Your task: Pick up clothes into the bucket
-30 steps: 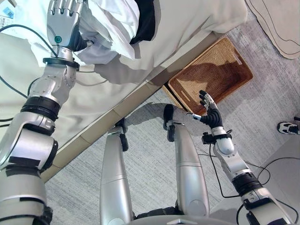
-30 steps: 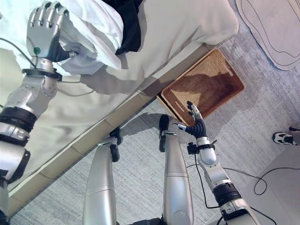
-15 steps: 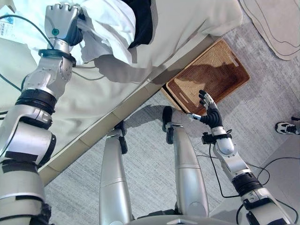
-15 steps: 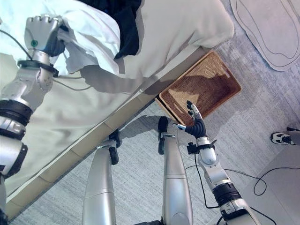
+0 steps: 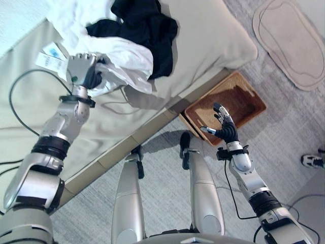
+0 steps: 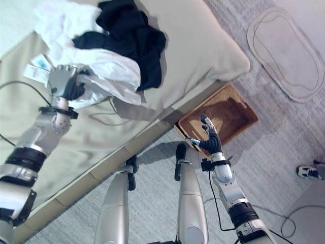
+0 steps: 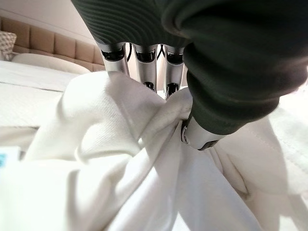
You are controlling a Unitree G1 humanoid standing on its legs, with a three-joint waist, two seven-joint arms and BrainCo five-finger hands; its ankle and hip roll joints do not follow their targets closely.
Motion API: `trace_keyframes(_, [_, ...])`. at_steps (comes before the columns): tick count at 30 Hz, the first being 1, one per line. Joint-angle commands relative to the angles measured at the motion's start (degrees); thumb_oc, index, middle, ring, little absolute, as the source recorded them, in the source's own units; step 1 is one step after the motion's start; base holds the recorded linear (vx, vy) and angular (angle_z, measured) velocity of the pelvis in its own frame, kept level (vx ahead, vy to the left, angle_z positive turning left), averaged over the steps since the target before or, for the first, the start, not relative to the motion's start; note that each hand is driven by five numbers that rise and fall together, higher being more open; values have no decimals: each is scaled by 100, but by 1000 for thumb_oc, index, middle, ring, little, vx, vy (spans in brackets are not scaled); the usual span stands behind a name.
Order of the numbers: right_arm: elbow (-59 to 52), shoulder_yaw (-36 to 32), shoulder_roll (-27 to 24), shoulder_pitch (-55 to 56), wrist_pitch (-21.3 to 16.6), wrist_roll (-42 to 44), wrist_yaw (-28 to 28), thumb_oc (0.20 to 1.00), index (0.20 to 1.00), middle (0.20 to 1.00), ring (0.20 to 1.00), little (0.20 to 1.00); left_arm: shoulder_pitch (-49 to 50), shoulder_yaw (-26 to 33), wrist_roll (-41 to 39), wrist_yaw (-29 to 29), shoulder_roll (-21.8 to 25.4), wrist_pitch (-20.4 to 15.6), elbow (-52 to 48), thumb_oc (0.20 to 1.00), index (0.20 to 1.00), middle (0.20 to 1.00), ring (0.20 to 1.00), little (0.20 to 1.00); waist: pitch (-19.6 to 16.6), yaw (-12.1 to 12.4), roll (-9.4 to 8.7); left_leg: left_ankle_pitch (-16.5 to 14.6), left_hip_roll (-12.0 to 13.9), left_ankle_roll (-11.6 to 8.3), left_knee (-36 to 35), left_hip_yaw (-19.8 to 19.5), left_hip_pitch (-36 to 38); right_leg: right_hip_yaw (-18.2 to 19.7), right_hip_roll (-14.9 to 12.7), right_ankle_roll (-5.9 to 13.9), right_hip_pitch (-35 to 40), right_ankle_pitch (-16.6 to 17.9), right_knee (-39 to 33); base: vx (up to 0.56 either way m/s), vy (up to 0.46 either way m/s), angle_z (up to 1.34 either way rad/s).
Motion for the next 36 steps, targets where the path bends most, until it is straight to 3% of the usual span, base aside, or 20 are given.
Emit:
trace_keyframes(1, [-92, -229, -95, 305, -119, -106, -123, 1000, 1000, 1000, 1000, 1000, 385, 396, -242, 78, -180, -347, -478, 200, 200, 200, 200, 200, -677, -14, 233, 186, -65, -13, -368, -185, 135, 222, -181, 456, 613, 977, -1464, 73, -25, 14])
trace_keyframes(6, [88, -382, -63, 281, -30, -151, -137, 1000, 1000, 1000, 1000, 1000, 1337, 865, -767, -314, -539, -847, -1467, 200, 200, 200, 200, 200, -812, 179, 267, 237, -39, -29, -1004, -276, 1226, 6, -200, 467, 1800, 1002, -2049, 106, -29, 10])
trace_keyframes(11, [198, -356, -133, 125, 31, -445, -166, 1000, 1000, 1000, 1000, 1000, 1728, 1061, -1202, -670, -633, -1154, -2074, 200, 200, 200, 200, 200, -973, 268, 278, 373, -25, -41, -1469, -319, 1840, -139, -191, 479, 2456, 1088, -2473, 76, -23, 12])
trace_keyframes(17, [151, -84, -250, -155, 141, -614, 100, 1000, 1000, 1000, 1000, 1000, 2160, 1140, -2621, -1461, -690, -1673, -3061, 200, 200, 200, 200, 200, -1334, 396, 258, 448, 20, -70, -1968, -285, 2628, -294, -87, 495, 3204, 1162, -2896, 83, -16, 4])
trace_keyframes(25, [-153, 170, -397, -347, 213, -627, 452, 1000, 1000, 1000, 1000, 1000, 2312, 1262, -3786, -2092, -485, -1833, -3610, 200, 200, 200, 200, 200, -1607, 513, 248, 338, 30, -37, -2083, -210, 3177, -325, -10, 503, 3744, 1165, -3138, 86, -17, 0])
trace_keyframes(27, [-309, 116, -358, -274, 229, -478, 552, 1000, 1000, 1000, 1000, 1000, 2456, 1435, -4721, -2446, -671, -1884, -3620, 200, 200, 200, 200, 200, -1724, 539, 247, 330, 48, -37, -2161, -202, 3360, -338, 27, 491, 3910, 1131, -3193, 87, -21, -3])
trace_keyframes(36, [-484, -24, -349, 80, 255, -481, 768, 1000, 1000, 1000, 1000, 1000, 2572, 1808, -5107, -2681, -659, -1826, -3880, 200, 200, 200, 200, 200, -1972, 556, 276, 313, 107, -62, -2340, -206, 3712, -415, 85, 458, 4256, 1044, -3308, 62, -20, 0])
